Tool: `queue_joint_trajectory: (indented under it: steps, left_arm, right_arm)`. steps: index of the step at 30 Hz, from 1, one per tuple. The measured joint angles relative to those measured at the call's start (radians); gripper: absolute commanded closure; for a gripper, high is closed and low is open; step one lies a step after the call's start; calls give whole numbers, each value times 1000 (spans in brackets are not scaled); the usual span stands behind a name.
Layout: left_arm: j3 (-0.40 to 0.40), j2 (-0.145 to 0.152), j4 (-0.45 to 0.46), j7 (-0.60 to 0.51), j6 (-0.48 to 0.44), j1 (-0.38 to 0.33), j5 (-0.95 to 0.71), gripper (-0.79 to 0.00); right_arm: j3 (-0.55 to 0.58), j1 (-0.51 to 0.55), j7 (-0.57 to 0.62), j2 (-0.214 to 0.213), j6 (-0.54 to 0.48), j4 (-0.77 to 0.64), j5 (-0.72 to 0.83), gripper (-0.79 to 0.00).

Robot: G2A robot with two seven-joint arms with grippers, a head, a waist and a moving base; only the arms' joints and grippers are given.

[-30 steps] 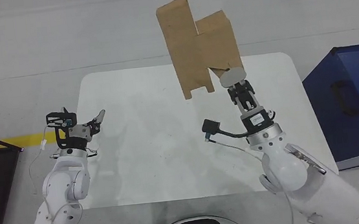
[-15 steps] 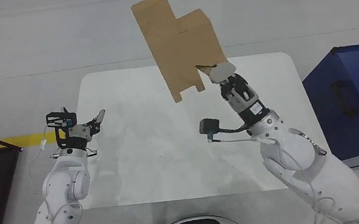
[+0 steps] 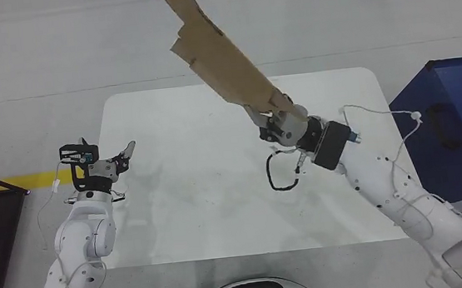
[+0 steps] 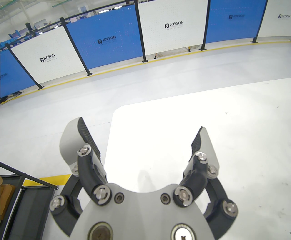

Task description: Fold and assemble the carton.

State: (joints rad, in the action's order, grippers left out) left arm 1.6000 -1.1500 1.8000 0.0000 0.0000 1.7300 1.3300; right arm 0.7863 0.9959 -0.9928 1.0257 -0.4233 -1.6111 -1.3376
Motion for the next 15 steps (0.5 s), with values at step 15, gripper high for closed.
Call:
queue_joint_trajectory:
  steps: [15]
  left_arm:
    - [0,0,0,0,0,0,0,-785]
  right_arm:
    - [-187,-137,-219,137,-186,235,121,0]
